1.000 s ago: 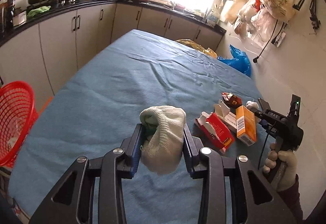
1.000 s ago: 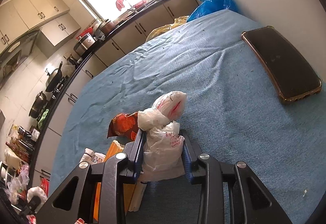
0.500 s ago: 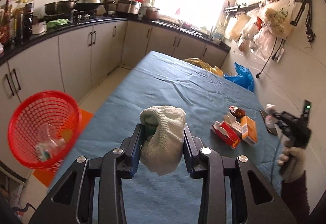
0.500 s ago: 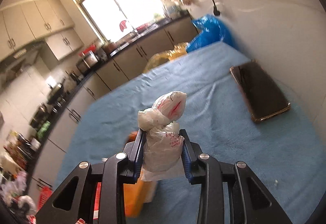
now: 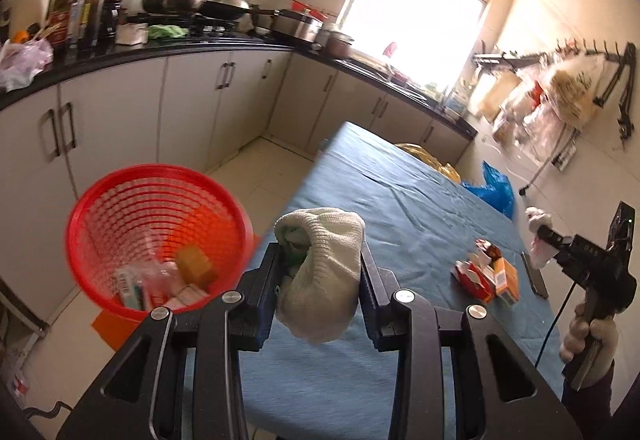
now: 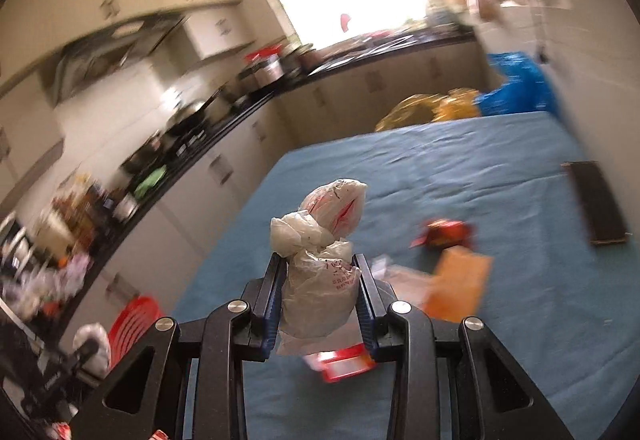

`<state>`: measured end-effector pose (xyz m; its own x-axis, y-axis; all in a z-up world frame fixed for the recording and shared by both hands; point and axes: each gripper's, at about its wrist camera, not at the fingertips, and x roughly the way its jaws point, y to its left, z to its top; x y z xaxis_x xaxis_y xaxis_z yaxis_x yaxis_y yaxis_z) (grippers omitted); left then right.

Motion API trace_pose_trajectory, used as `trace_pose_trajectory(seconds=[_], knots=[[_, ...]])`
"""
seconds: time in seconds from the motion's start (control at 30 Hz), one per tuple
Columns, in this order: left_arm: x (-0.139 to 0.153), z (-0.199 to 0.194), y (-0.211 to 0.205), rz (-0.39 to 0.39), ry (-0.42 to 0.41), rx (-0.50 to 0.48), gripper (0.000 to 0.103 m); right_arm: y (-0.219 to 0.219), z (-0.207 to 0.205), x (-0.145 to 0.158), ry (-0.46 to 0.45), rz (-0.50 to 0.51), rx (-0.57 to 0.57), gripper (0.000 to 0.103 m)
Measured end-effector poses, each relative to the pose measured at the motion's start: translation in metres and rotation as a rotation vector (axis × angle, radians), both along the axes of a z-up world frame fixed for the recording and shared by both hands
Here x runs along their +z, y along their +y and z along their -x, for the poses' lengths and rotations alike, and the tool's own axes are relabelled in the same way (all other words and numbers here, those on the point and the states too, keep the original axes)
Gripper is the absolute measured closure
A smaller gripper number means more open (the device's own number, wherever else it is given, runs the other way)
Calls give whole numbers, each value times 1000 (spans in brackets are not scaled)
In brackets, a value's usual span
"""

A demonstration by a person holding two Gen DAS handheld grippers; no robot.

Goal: Collect trash
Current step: 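Carry both items over the red basket and open both tools to drop them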

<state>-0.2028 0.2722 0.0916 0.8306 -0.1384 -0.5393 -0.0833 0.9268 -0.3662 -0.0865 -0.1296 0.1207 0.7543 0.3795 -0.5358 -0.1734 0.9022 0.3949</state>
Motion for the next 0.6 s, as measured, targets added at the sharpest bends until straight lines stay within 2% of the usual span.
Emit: trace_pose_trajectory(seconds=[0.27, 0.47, 0.6], knots=[[-5, 15, 63, 45, -1, 98, 68, 121, -14, -12, 31, 45, 251, 67], [-11, 6, 106, 34, 19, 162, 68, 219, -25, -26, 88, 23, 455, 67], [-19, -7, 132, 66, 43, 184, 68, 286, -29, -43, 129, 33, 555, 67]])
